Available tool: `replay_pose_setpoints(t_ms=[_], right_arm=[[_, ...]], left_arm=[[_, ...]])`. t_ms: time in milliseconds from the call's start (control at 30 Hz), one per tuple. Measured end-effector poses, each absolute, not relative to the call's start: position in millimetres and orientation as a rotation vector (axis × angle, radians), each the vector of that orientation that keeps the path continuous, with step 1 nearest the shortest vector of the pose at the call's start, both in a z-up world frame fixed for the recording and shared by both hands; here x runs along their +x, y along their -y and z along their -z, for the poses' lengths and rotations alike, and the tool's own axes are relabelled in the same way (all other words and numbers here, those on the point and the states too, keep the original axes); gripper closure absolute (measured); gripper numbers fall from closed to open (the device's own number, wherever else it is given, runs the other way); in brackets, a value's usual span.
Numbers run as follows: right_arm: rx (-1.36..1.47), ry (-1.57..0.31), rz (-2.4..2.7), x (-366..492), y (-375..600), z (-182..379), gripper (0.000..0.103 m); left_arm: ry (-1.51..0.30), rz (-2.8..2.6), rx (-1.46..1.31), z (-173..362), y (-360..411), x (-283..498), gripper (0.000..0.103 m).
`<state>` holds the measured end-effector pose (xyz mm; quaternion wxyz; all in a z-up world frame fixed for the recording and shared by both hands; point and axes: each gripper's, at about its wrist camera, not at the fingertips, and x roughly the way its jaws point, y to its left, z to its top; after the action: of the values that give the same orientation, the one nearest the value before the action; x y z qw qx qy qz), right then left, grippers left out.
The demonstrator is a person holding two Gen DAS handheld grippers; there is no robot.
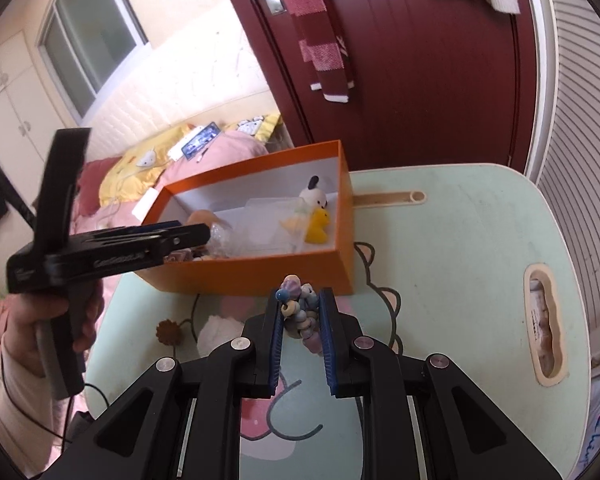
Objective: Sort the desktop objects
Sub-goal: 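Lift the bead keychain out with the right gripper while the left grasps the bubble-wrapped item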
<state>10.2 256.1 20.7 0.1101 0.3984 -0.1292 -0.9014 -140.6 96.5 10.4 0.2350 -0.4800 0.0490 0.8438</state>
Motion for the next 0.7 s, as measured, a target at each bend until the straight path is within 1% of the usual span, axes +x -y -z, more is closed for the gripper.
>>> replay_pose_setpoints(t_ms=[167,267,300,400,467,700], right_arm=[[1.172,0.39,2.634,9,-259,-17,0.086],[1.175,0.387,2.628,9,-259,-15,0.086],[1.178,0.393,2.623,9,-259,-14,0.086],[1.186,0.409,2.614,9,-261,-11,0.086],[1.183,0.416,2.613,10,-261,-11,0.086],[1.18,0.396,2.616,7,-259,-13,0.086]], left_arm=[[-0.143,-2.262,-1.395,5,-110,-157,0.049],[-0.047,-2.253,-1.412,17,-109,-171,0.056],[-0.021,-2.26,-1.428,20,-107,-176,0.067],[-0.099,-2.279,-1.431,16,-112,-173,0.068],[-0.105,-2.283,-1.426,13,-113,-170,0.068],[-0.003,-2.297,-1.38,-11,-100,-167,0.068]])
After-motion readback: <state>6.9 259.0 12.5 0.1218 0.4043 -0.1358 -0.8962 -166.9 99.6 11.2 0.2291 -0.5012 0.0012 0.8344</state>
